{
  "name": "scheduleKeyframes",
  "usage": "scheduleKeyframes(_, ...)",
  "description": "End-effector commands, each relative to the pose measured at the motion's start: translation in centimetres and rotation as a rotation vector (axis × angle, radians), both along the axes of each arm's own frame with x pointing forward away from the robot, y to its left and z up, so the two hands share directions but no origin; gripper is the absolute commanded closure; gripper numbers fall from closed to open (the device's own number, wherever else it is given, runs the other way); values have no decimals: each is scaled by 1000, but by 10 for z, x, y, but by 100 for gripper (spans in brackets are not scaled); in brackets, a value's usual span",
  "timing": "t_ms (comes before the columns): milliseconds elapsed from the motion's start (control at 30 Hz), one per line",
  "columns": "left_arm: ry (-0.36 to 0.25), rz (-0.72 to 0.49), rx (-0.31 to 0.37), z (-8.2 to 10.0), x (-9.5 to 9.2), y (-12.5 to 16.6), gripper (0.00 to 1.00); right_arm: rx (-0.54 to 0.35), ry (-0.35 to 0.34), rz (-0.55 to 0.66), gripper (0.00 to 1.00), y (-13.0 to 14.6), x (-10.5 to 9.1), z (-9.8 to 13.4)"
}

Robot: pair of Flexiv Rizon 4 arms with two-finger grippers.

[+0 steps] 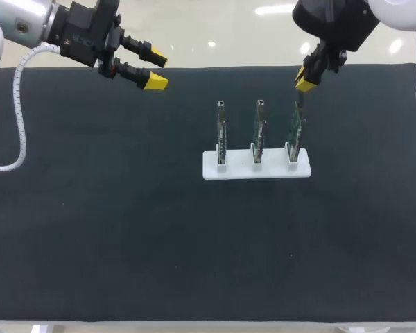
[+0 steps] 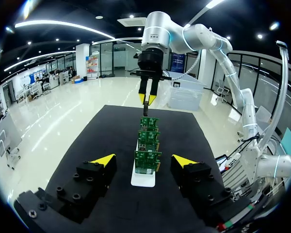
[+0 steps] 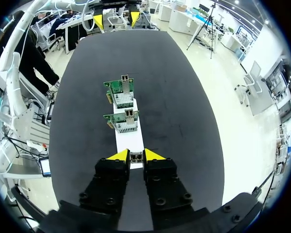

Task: Pick up the optical module with the left hand, and insert it into the network port with the right hand.

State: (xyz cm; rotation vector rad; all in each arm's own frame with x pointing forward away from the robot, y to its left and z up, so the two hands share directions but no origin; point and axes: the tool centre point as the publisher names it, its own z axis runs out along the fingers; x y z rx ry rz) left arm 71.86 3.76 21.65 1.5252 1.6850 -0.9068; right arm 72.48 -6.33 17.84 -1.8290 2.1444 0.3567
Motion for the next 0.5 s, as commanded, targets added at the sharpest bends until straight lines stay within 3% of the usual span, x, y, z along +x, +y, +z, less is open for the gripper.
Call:
scheduleKeyframes(33,0,3,3,0,-1,-1,0,8,15,7,100,-1,4,-4)
scheduleKeyframes(500,0,3,3,0,-1,-1,0,31,-6,7,100,-1,2,-2)
